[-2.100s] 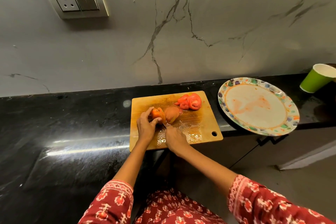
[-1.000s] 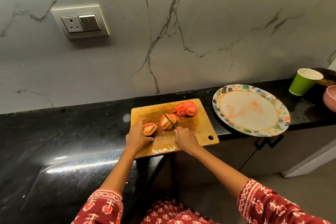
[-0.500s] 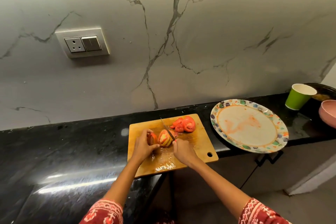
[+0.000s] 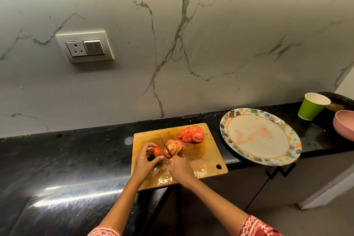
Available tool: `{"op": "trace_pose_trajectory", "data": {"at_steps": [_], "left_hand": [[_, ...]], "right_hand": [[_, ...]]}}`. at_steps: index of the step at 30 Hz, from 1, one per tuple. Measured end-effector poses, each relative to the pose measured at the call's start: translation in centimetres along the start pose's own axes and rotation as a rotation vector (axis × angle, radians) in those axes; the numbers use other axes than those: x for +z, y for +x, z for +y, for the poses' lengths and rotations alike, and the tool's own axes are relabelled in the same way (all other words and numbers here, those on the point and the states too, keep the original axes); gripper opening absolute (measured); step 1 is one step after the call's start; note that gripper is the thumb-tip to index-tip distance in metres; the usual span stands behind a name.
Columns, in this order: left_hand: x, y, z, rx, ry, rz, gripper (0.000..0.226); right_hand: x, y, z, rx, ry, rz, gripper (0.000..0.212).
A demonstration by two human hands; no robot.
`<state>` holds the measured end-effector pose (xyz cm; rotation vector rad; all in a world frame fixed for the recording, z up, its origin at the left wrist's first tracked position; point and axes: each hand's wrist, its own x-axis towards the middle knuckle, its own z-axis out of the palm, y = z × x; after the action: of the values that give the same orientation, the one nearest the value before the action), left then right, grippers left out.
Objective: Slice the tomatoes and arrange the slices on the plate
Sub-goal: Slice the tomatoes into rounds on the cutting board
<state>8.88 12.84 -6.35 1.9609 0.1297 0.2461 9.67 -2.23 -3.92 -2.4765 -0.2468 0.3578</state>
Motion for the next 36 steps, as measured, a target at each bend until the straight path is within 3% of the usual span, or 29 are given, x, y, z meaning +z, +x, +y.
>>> {"op": "trace_pose_trajectory", "data": {"at_steps": [15, 36], "left_hand": [[0.2, 0.2, 0.1, -0.086, -0.138, 0.053, 0.045], [0.8, -0.2, -0.1, -0.091, -0.068, 0.147, 0.041]], "right_hand": [[0.8, -2.6, -0.9, -0.01, -0.055, 0.007, 0.028], [1.5, -1.3, -1.6, -0.101, -0.235, 0.012, 0.025]]}}
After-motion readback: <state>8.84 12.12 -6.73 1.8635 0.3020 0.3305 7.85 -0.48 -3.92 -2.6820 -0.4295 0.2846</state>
